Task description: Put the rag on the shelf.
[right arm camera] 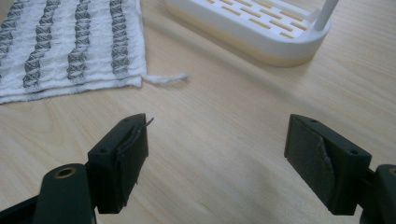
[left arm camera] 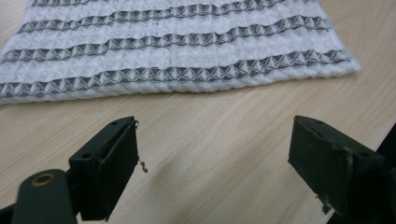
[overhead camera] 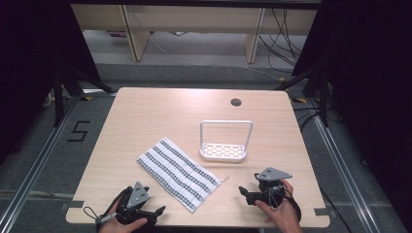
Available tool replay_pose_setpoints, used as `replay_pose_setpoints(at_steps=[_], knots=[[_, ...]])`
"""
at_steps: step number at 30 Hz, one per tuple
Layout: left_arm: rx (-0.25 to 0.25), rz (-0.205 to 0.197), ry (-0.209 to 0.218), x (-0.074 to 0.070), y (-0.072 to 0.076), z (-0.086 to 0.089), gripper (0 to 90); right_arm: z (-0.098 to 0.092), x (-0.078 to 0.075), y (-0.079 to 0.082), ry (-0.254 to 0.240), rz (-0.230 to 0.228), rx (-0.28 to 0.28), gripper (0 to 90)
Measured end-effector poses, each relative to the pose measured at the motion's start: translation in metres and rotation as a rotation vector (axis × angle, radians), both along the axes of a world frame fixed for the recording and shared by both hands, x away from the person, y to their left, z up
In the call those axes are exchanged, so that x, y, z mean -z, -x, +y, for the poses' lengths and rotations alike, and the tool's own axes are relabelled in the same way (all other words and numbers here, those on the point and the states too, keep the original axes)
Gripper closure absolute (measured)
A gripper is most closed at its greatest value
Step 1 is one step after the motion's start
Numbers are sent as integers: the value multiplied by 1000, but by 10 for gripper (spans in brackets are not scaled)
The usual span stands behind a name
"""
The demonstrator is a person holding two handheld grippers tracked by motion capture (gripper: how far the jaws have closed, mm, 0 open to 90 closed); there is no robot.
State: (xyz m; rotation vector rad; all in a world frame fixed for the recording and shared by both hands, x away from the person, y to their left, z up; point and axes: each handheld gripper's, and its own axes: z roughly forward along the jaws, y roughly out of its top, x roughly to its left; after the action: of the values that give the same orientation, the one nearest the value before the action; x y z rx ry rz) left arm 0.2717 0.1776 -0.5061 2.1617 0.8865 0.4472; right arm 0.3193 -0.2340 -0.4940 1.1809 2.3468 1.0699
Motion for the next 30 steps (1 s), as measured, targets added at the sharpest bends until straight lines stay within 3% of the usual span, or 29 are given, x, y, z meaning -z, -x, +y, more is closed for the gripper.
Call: replay_pose_setpoints(at_steps=[1, 2, 7, 8, 9, 10, 11, 13, 14, 16, 18, 19, 21, 24, 25, 27, 28, 30], knots=[[1, -2, 11, 1, 1, -2, 153, 1, 0, -1, -3, 1, -12, 228], [10, -2, -8, 0, 1, -2, 154, 2, 0, -1, 4, -6, -14, 230], [22, -9, 18, -2, 5, -10, 158, 10, 1, 0, 8, 4, -27, 242], [32, -11, -2, -3, 5, -11, 160, 11, 0, 0, 8, 3, -30, 243], [29, -16, 15, -3, 5, -13, 163, 12, 0, 0, 9, -5, -37, 246], [41, -7, -7, -4, 6, -14, 163, 12, 1, -1, 10, -15, -45, 248], [41, -15, 11, -3, 6, -17, 166, 13, 0, -1, 12, -22, -47, 251], [46, -21, 7, -3, 7, -18, 183, 15, 0, -1, 8, -17, -54, 258], [67, -25, -27, -5, 9, -21, 187, 16, 0, -2, 17, -28, -75, 277], [70, -27, -7, -4, 11, -26, 190, 19, -1, -1, 9, -6, -71, 290], [93, -21, -33, -5, 12, -30, 199, 21, 0, -3, 17, -46, -101, 302], [99, -31, -14, -4, 12, -32, 206, 23, -1, -3, 17, -35, -104, 310], [122, -41, -50, -5, 11, -35, 213, 27, -1, -2, 15, -37, -106, 331], [133, -47, -37, -4, 11, -41, 218, 30, -1, -4, 14, -49, -129, 344], [148, -53, -48, -5, 10, -45, 230, 35, -2, -5, 15, -54, -154, 353], [157, -60, -48, -4, 9, -48, 241, 39, -2, -5, 22, -54, -150, 367], [176, -55, -73, -6, 8, -53, 248, 42, -2, -6, 24, -62, -164, 373], [175, -60, -60, -4, 7, -57, 257, 45, -2, -7, 28, -69, -170, 376]])
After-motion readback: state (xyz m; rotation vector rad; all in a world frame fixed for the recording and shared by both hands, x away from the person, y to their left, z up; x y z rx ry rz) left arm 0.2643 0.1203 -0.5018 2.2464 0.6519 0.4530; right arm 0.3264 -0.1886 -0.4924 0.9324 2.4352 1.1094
